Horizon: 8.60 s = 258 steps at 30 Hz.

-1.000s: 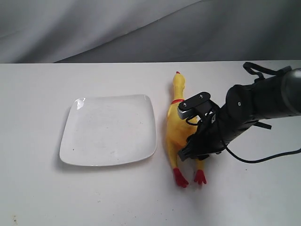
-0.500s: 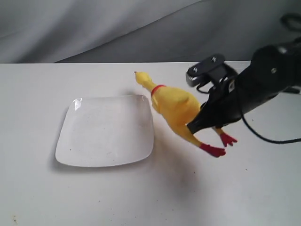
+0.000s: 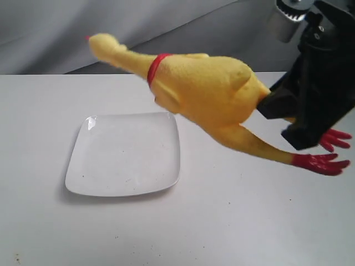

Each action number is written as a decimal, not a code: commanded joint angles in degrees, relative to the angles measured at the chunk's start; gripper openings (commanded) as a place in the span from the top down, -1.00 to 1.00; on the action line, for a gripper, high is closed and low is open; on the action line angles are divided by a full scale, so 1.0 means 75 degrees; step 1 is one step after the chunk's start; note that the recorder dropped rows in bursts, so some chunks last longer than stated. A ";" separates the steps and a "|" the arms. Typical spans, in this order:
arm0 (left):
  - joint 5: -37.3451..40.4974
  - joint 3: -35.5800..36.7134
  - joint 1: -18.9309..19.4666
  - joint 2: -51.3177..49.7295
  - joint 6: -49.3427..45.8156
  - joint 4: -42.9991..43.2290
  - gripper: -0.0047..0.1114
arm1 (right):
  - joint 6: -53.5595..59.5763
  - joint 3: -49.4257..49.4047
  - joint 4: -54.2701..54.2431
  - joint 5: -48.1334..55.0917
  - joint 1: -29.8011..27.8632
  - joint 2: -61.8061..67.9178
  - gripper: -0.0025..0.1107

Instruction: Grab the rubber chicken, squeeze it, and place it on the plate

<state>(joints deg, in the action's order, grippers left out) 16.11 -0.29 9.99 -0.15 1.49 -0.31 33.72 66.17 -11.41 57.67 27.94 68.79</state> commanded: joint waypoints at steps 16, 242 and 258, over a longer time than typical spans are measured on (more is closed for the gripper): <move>-0.2659 0.0039 0.0005 0.0020 -0.0078 0.0684 0.90 | 0.1436 -0.0990 -0.1951 -0.0246 0.0021 -0.0252 0.96; -0.5380 -0.4454 -0.4927 -0.6558 0.2612 0.6302 -0.67 | 0.0952 -0.0991 -0.3009 -0.2012 0.0021 0.0027 0.96; -0.1988 -0.4849 -0.4927 -0.3995 0.2599 0.5701 0.44 | 0.8370 -0.0991 -1.0095 -0.3853 0.0021 0.5182 0.96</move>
<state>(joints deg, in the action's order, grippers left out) 0.00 -36.48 -26.65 -30.23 20.37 43.32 90.36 58.39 -80.99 26.16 27.94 106.17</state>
